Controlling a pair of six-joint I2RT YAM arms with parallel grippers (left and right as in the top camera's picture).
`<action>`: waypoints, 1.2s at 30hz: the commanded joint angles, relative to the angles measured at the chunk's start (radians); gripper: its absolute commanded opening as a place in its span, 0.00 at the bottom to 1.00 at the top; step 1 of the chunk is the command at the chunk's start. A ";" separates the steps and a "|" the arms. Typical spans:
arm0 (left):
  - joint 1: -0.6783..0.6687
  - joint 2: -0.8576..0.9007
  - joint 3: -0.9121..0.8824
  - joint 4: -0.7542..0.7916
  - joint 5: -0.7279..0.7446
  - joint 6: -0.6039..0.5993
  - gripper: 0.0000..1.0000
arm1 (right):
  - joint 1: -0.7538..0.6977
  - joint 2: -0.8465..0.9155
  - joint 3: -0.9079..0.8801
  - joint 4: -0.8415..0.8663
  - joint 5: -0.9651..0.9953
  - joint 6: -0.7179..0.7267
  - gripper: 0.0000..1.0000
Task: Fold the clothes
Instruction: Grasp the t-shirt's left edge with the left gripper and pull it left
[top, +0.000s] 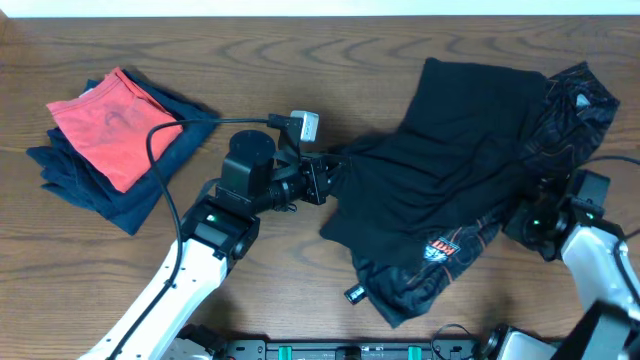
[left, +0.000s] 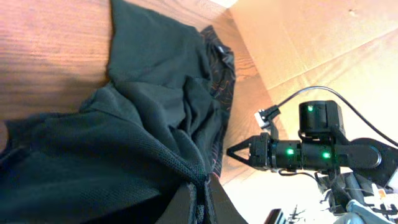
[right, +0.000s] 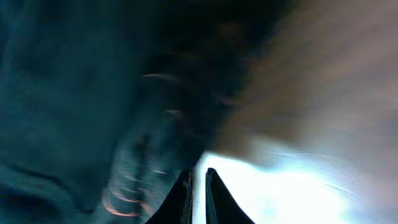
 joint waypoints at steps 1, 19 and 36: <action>0.006 0.023 0.006 -0.021 -0.067 0.003 0.06 | 0.039 0.070 0.000 0.021 -0.237 -0.108 0.10; 0.021 0.043 0.006 -0.174 -0.391 0.190 0.06 | 0.131 0.195 0.000 0.055 0.198 0.053 0.30; 0.301 0.047 0.006 -0.233 -0.605 0.214 0.06 | -0.377 0.186 0.266 -0.258 0.303 0.255 0.26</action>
